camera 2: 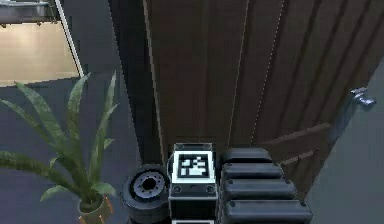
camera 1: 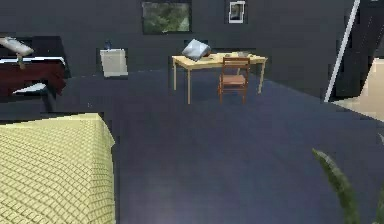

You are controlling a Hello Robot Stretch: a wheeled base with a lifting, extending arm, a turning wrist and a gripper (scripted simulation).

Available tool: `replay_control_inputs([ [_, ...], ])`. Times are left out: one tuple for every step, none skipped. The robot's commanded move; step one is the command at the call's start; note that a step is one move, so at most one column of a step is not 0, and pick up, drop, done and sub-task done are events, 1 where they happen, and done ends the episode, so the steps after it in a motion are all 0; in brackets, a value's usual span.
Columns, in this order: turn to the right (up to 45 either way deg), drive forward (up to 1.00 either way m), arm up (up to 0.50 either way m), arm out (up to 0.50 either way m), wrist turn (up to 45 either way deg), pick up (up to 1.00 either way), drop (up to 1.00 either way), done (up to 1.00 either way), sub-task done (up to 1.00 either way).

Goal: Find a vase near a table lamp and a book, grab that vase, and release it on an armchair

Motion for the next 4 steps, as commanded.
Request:
replay_control_inputs([
  [45.0, 0.0, 0.0, 0.0, 0.0, 0.0, 0.0, 0.0, 0.0],
  [45.0, 0.0, 0.0, 0.0, 0.0, 0.0, 0.0, 0.0, 0.0],
  [9.0, 0.0, 0.0, 0.0, 0.0, 0.0, 0.0, 0.0, 0.0],
  [3.0, 0.0, 0.0, 0.0, 0.0, 0.0, 0.0, 0.0, 0.0],
])
